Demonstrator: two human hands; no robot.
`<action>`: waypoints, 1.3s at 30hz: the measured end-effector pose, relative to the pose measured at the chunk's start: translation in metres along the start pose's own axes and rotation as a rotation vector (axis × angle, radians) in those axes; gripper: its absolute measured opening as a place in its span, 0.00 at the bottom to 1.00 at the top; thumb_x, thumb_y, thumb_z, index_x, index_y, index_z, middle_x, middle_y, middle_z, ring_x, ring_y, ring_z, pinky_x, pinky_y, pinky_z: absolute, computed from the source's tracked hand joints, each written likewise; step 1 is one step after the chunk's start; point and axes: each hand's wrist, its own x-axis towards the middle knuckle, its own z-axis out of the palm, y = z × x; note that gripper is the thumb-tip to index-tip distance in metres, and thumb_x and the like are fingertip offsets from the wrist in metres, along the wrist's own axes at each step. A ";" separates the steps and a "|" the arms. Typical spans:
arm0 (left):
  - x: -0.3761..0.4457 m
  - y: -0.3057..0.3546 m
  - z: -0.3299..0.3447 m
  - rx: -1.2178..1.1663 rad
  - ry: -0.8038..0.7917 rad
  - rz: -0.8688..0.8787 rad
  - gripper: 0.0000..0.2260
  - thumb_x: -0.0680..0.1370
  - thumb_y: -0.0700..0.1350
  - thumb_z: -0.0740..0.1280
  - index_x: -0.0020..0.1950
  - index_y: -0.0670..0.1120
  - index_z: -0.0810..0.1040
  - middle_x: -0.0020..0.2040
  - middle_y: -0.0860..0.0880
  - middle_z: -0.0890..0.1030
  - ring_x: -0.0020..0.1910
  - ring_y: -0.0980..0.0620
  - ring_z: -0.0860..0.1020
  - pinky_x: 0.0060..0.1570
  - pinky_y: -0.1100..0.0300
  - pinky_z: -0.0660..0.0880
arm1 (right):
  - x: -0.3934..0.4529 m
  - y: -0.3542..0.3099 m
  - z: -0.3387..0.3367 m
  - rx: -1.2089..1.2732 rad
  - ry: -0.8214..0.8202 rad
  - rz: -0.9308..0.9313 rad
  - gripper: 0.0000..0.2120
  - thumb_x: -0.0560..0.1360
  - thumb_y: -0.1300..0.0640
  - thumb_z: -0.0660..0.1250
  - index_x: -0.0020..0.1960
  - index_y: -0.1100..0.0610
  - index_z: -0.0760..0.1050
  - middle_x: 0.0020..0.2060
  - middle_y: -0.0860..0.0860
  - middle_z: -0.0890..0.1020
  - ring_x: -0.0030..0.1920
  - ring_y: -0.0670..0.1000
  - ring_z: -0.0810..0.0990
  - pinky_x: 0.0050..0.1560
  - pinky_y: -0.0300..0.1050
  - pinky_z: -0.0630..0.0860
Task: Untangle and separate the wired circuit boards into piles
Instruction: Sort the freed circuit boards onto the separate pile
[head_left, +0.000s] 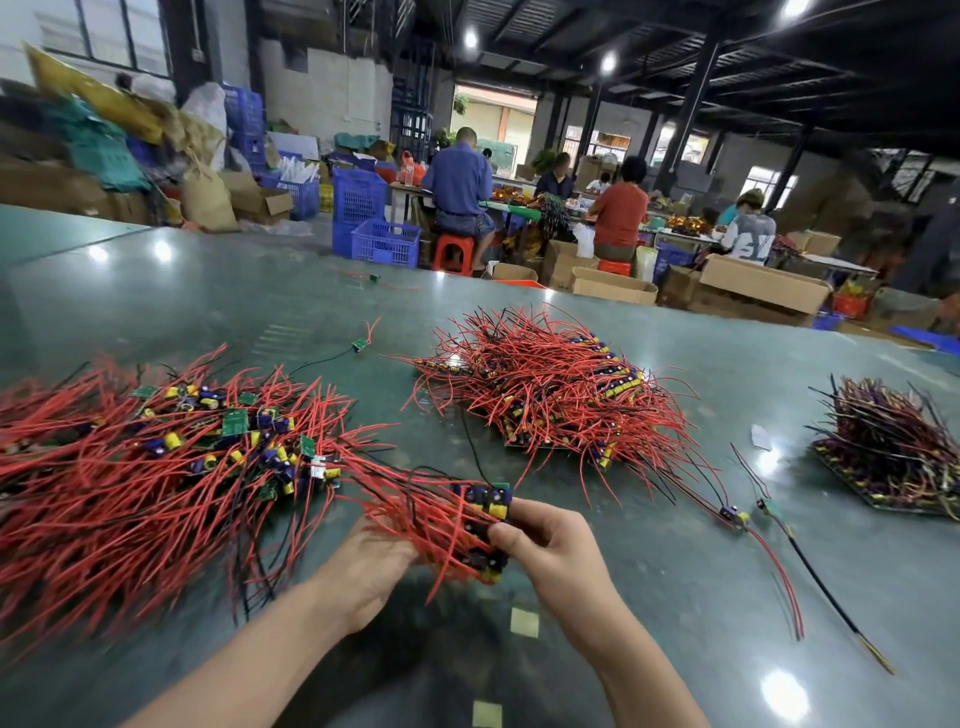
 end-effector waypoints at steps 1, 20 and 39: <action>0.002 -0.008 0.003 -0.176 0.039 -0.081 0.18 0.75 0.26 0.62 0.31 0.41 0.83 0.33 0.48 0.83 0.30 0.62 0.78 0.36 0.71 0.75 | 0.000 0.000 0.000 0.030 -0.018 -0.001 0.14 0.74 0.69 0.66 0.49 0.52 0.82 0.45 0.52 0.85 0.47 0.48 0.82 0.53 0.44 0.78; 0.027 -0.013 -0.001 -0.794 -0.085 -0.409 0.07 0.77 0.33 0.60 0.47 0.34 0.77 0.42 0.39 0.82 0.37 0.47 0.82 0.31 0.62 0.80 | 0.015 -0.004 -0.021 1.429 0.445 0.362 0.07 0.76 0.64 0.62 0.50 0.67 0.74 0.44 0.58 0.79 0.40 0.50 0.78 0.32 0.41 0.80; 0.013 -0.013 0.023 -0.653 -0.057 -0.126 0.04 0.74 0.35 0.67 0.47 0.41 0.78 0.38 0.45 0.81 0.34 0.55 0.79 0.34 0.65 0.76 | 0.002 -0.002 0.016 0.377 0.190 0.054 0.12 0.72 0.70 0.67 0.52 0.57 0.75 0.40 0.48 0.83 0.40 0.43 0.80 0.41 0.37 0.77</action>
